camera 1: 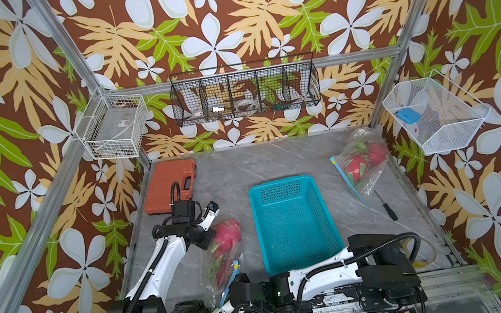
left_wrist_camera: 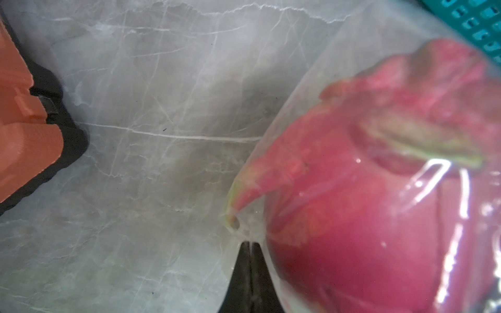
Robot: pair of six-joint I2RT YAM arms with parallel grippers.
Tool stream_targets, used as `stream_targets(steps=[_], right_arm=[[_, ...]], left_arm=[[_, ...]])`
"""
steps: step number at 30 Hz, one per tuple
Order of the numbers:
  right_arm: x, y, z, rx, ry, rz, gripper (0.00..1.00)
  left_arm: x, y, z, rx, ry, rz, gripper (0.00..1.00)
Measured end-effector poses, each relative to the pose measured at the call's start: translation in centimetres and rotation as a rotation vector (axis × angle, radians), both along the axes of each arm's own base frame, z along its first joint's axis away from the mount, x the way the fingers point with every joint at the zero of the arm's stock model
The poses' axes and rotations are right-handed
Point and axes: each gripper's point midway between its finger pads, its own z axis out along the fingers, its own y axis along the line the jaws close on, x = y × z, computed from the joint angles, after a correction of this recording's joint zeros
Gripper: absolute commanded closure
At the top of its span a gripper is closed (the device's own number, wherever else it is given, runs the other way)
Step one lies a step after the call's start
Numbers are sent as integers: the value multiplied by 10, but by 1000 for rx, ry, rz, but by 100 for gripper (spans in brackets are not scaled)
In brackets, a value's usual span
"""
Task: Open the zip-top bag and take out the dragon fruit
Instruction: Pick up the dragon fruit from the zipper food storage bag.
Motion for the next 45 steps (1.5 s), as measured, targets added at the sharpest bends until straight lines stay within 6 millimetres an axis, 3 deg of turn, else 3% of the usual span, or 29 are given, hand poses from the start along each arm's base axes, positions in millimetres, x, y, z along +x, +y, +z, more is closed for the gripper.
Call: stream_targets(steps=[6,10,14,18,23,31,33,39,45], right_arm=[[8,-9,-5,-54,-108,21,43],[37,-23,4,-27,-74,-73,43],[63,-35,9,29,-31,-181,46],[60,-32,5,73,6,-176,49],[58,-19,6,119,11,-165,58],[43,-6,-8,119,-16,-91,59],[38,-6,-12,115,-37,-66,65],[41,-8,-18,102,-78,-67,100],[43,-15,-12,109,-85,-93,100]], left_arm=[[3,0,-3,3,16,-2,100],[12,6,7,0,-11,15,100],[15,32,17,17,-46,74,100],[6,50,16,40,-29,95,100],[-1,48,11,38,-11,68,100],[-1,48,5,35,13,63,100],[2,48,5,32,16,67,100],[6,48,4,21,26,85,100],[7,51,4,34,25,94,100]])
